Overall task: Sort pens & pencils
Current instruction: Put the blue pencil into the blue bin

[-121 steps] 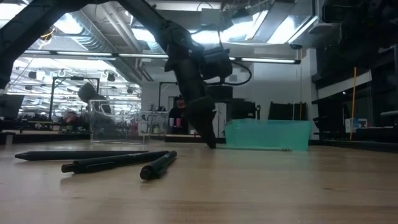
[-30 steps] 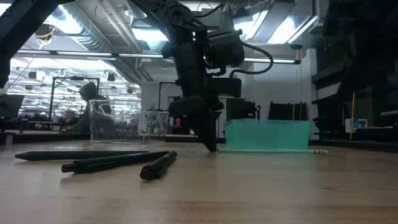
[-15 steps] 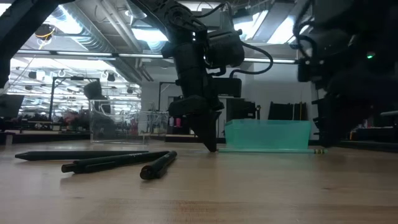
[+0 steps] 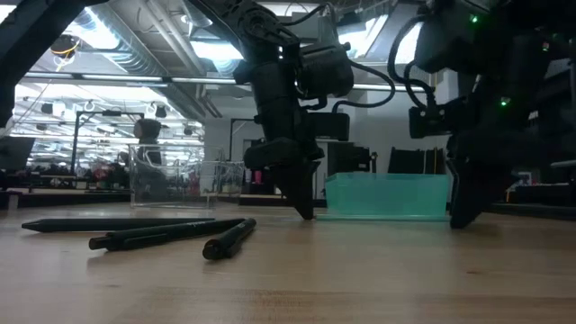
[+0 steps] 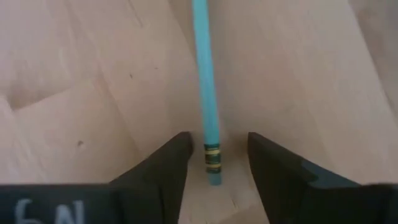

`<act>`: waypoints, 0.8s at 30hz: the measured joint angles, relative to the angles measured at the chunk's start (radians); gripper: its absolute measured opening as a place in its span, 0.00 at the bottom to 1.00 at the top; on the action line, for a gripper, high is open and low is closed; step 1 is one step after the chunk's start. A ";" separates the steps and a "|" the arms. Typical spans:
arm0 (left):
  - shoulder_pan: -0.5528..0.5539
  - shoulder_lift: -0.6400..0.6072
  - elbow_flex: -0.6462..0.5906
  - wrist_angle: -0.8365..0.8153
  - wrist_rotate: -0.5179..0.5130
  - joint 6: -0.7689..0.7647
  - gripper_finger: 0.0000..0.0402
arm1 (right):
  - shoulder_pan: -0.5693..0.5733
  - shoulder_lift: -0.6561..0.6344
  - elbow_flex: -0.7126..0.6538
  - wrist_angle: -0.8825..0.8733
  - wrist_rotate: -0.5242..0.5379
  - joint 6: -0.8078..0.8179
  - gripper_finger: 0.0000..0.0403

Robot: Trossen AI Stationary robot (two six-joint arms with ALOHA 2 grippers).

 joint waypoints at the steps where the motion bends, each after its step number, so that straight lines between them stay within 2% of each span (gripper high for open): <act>1: 0.000 0.000 0.000 0.000 0.000 0.000 0.00 | 0.000 0.000 0.000 0.002 -0.001 -0.007 0.37; 4: 0.000 0.000 0.000 0.000 0.001 0.000 0.00 | 0.000 0.000 0.000 0.009 -0.017 -0.008 0.25; 7: 0.000 0.000 0.000 0.000 0.001 0.000 0.00 | -0.002 0.000 0.000 0.012 -0.039 -0.013 0.08; 8: 0.000 0.000 0.000 0.000 0.001 0.000 0.00 | -0.002 0.000 -0.001 0.012 -0.038 -0.015 0.06; 17: -0.002 -0.003 -0.001 0.001 -0.025 -0.009 0.01 | -0.005 0.001 -0.001 0.008 -0.046 0.014 0.06; 24: -0.002 -0.015 -0.002 -0.003 -0.047 -0.023 0.12 | -0.006 0.001 -0.002 0.005 -0.051 0.021 0.06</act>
